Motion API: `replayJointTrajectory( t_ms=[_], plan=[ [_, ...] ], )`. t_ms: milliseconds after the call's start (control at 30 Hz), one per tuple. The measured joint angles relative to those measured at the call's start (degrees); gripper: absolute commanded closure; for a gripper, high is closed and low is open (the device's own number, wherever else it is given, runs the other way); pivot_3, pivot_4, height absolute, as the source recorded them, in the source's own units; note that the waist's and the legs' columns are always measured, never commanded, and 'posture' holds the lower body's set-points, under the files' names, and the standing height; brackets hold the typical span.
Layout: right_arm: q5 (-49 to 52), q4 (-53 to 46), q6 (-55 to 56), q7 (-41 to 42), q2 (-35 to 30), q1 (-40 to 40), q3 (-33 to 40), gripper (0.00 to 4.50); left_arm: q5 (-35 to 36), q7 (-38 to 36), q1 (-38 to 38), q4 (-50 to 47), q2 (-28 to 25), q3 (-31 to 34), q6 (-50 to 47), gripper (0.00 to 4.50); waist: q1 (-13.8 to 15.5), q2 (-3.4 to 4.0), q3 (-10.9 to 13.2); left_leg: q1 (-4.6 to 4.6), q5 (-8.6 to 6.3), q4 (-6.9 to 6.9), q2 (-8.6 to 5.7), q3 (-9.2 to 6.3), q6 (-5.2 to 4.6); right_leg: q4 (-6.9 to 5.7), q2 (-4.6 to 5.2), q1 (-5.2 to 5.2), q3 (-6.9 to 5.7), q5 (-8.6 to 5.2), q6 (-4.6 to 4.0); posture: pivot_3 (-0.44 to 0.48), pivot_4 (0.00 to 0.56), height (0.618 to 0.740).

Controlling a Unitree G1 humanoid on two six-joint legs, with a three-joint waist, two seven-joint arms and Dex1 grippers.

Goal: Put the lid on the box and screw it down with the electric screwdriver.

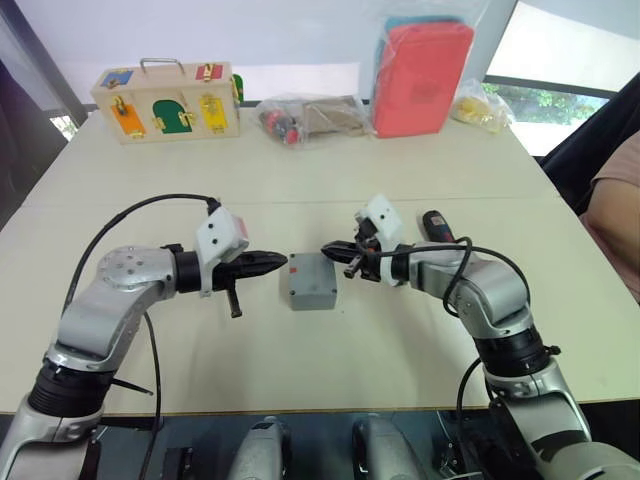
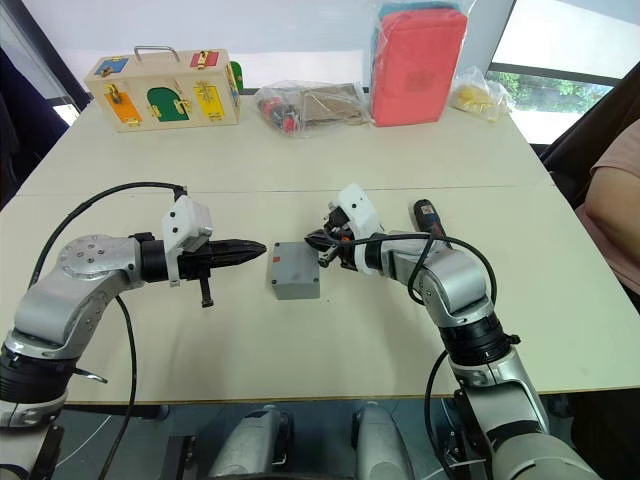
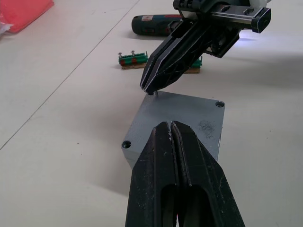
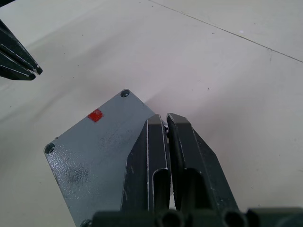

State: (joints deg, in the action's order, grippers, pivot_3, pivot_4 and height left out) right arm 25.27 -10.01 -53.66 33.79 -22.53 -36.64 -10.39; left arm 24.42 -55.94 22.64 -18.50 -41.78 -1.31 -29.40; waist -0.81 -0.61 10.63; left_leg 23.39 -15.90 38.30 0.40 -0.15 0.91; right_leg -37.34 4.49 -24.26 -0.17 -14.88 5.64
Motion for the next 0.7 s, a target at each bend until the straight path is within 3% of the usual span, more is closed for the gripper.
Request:
replayJointTrajectory(
  t_ms=[600,700],
  plan=[
    [-2.7,2.7,0.9,1.4,0.0,-0.6,-0.6,4.42,0.0,1.0,-1.7,-0.8,0.2,0.0,0.1,4.5,0.0,0.0,0.0,0.0,0.0,0.0,0.0,0.0,0.0,0.0,0.01,0.0,0.0,0.0,0.0,0.0,0.15,0.73],
    [-2.6,2.7,0.9,1.6,0.2,0.0,-0.6,3.6,0.0,0.9,-2.2,-0.8,0.2,0.0,0.5,4.5,0.0,0.0,0.0,0.0,0.0,0.0,0.0,0.0,0.0,0.0,0.01,0.0,0.0,0.0,0.0,0.0,0.15,0.73]
  ],
)
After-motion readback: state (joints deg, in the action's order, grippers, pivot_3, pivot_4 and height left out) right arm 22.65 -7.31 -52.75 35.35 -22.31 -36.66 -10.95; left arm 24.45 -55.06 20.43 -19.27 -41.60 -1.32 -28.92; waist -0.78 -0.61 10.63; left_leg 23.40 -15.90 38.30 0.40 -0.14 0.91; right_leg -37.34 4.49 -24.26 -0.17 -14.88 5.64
